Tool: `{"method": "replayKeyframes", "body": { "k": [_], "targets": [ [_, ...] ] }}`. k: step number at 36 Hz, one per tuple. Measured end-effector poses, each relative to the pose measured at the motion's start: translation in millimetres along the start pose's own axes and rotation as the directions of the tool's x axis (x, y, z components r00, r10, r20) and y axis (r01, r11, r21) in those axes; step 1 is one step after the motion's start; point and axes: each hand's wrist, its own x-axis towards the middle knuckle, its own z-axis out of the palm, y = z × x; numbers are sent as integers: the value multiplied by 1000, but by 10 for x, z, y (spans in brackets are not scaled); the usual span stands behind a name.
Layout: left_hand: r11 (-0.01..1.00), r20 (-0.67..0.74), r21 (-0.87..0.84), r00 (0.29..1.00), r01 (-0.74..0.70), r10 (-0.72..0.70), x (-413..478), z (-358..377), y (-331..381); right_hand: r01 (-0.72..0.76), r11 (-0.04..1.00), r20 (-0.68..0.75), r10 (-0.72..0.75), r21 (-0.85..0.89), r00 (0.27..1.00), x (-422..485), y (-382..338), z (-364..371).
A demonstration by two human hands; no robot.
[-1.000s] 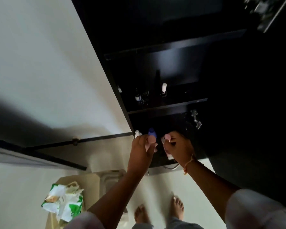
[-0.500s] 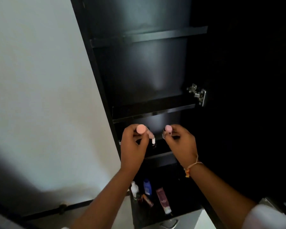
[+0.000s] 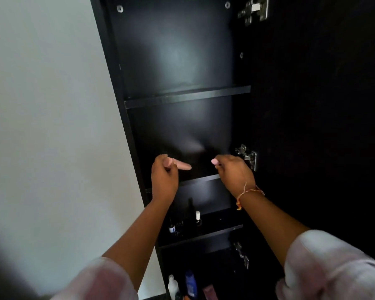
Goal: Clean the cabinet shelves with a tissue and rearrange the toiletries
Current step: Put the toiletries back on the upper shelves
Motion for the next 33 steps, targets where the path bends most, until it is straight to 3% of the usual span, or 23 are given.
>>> {"method": "replayKeyframes", "body": {
  "k": [3,8,18,24,33],
  "targets": [
    [999,10,38,1000,28,-28,77,71,-60,1,993,74,8,-117,997,83,43,91],
    [984,32,121,991,129,-134,186,102,-183,4,985,101,13,-171,995,175,74,217],
    [949,2,215,972,230,-236,323,166,-213,25,1000,191,-24,-1,981,352,103,337],
    [946,14,236,973,220,-230,335,163,-256,17,998,105,-22,54,994,353,107,385],
    [946,45,321,996,54,-73,250,210,-305,5,1000,-38,-4,10,999,271,79,410]
  ]
}}
